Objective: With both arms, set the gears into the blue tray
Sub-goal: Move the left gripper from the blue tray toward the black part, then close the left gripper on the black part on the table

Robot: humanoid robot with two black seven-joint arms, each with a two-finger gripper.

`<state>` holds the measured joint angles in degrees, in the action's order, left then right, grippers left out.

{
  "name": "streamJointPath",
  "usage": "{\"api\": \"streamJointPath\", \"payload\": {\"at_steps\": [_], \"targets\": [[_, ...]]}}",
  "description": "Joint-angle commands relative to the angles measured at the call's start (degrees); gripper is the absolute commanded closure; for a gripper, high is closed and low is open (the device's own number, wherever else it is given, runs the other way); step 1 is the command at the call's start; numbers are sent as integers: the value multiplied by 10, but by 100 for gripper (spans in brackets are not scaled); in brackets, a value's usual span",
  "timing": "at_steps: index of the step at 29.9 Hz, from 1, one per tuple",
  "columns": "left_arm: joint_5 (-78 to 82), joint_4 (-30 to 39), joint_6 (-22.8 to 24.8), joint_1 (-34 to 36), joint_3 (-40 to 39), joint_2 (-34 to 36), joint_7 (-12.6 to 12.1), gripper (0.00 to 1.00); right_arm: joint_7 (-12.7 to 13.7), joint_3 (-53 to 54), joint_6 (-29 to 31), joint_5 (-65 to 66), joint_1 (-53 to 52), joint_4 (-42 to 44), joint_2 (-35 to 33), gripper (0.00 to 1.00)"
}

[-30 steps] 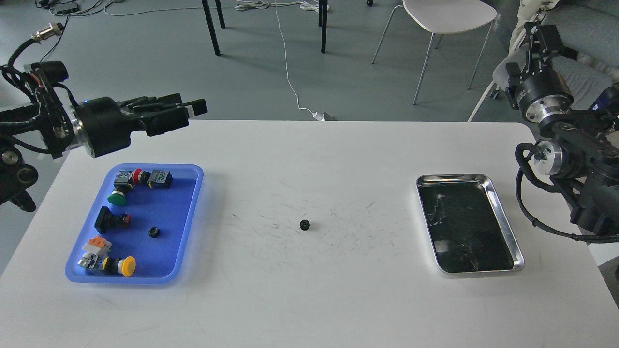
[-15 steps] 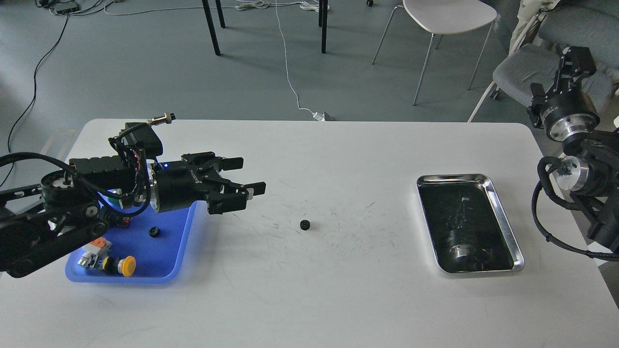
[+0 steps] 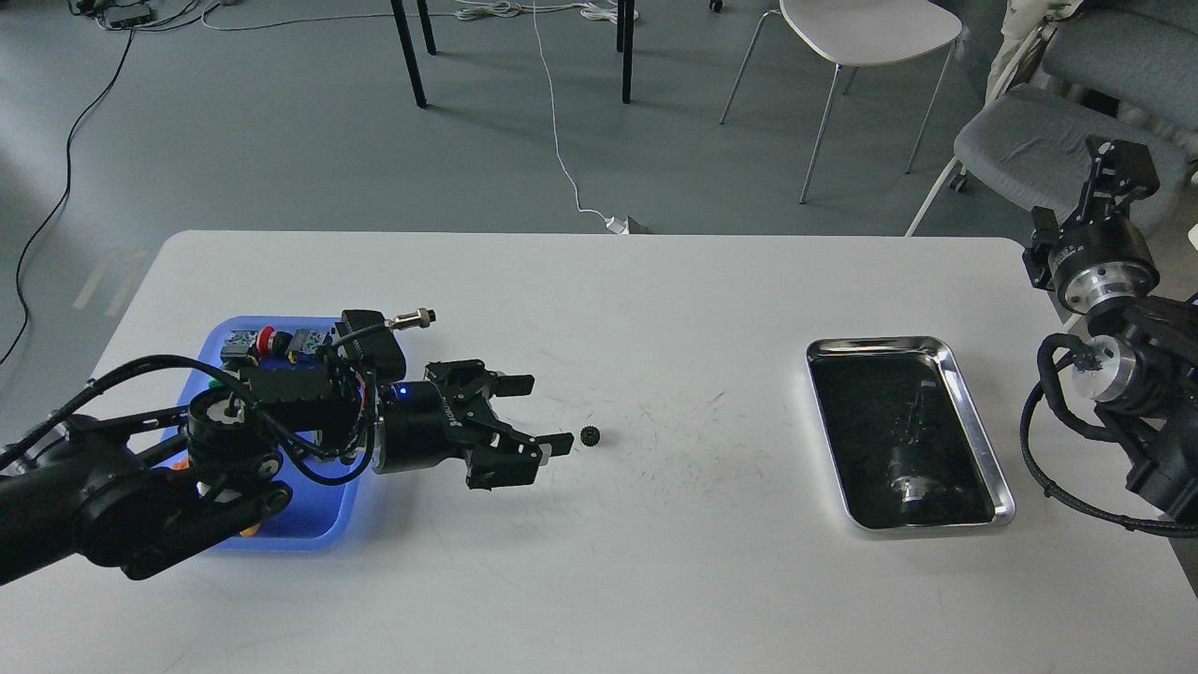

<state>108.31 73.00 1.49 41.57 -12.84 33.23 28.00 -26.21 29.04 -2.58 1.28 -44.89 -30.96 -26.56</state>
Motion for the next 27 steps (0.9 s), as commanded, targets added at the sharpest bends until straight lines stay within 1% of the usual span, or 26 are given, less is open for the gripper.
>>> {"api": "streamJointPath", "payload": {"at_steps": [1, 4, 7, 13, 19, 27], "targets": [[26, -21, -3, -1, -1, -24, 0, 8, 1, 1, -4, -3, 1, 2, 0, 3], [51, -45, -15, -1, -1, -47, 0, 9, 1, 0, -10, -3, 1, 2, 0, 3], [60, -54, -17, 3, 0, -68, 0, 9, 1, 0, -11, -3, 1, 2, 0, 3], [99, -99, -27, 7, 1, -106, 0, 15, 1, 4, -11, -4, 1, 3, -1, 3], [153, -138, -32, 9, 5, -141, 0, 15, 0, 27, -11, -15, 8, 5, 0, 3], [167, -191, -66, 27, 39, -186, 0, 16, -2, 27, -16, -15, 9, 5, -1, 3]]}}
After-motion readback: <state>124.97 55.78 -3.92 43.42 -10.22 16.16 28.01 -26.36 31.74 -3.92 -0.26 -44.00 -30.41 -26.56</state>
